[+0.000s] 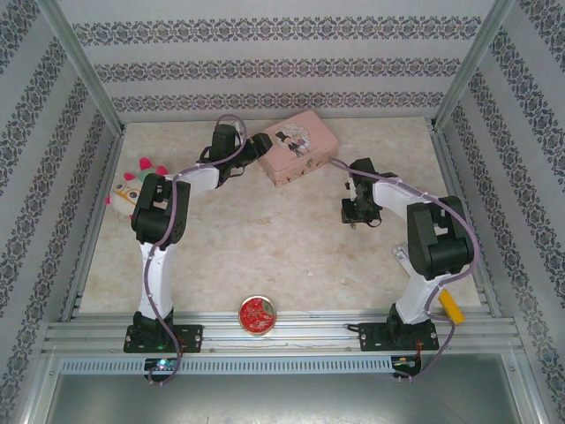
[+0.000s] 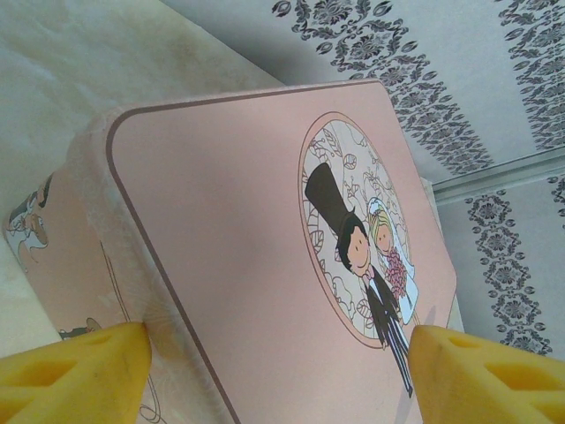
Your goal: Unlock the padlock with the key
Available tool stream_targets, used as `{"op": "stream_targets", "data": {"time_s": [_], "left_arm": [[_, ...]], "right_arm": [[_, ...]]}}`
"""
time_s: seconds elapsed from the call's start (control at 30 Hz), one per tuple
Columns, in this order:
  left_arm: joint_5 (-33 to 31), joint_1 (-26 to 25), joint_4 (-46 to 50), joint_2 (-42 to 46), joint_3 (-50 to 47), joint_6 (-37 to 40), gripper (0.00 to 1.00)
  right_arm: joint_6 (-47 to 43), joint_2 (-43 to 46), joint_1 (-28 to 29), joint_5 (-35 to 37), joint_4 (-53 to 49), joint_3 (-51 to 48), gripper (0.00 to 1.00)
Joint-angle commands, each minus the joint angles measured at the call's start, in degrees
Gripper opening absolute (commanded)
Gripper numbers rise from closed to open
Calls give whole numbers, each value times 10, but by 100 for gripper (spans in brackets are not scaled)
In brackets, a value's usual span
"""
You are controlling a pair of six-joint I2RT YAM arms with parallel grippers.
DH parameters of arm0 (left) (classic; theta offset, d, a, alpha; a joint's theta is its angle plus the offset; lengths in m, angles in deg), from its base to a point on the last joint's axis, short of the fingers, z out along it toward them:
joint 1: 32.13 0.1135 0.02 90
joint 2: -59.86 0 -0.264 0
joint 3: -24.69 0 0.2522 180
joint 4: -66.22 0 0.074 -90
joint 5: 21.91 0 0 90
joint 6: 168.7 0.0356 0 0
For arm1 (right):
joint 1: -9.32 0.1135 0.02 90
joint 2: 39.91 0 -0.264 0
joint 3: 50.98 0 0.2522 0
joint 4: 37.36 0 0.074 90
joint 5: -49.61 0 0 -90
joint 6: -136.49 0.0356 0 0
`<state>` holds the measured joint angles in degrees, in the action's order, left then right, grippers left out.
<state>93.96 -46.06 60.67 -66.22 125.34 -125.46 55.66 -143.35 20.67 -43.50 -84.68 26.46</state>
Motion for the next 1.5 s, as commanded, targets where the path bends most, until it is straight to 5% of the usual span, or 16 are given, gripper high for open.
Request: {"op": "stream_targets", "data": {"time_s": [0.0, 0.13, 0.47, 1.13, 1.27, 1.47], "left_arm": [[-5, 7, -3, 13, 3, 19, 77], [-6, 7, 5, 14, 3, 25, 77], [-5, 7, 15, 18, -1, 29, 77], [-1, 6, 41, 10, 11, 32, 77], [-1, 6, 53, 9, 13, 37, 76], [9, 5, 55, 7, 3, 39, 66]], "right_arm": [[-19, -16, -4, -4, -17, 24, 39], [-18, -15, -6, -5, -23, 45, 50], [15, -20, -51, -72, 13, 189, 57], [88, -376, -56, -193, 15, 676, 52], [93, -388, -45, -211, 16, 670, 50], [101, -307, -20, -211, 80, 522, 44]]}}
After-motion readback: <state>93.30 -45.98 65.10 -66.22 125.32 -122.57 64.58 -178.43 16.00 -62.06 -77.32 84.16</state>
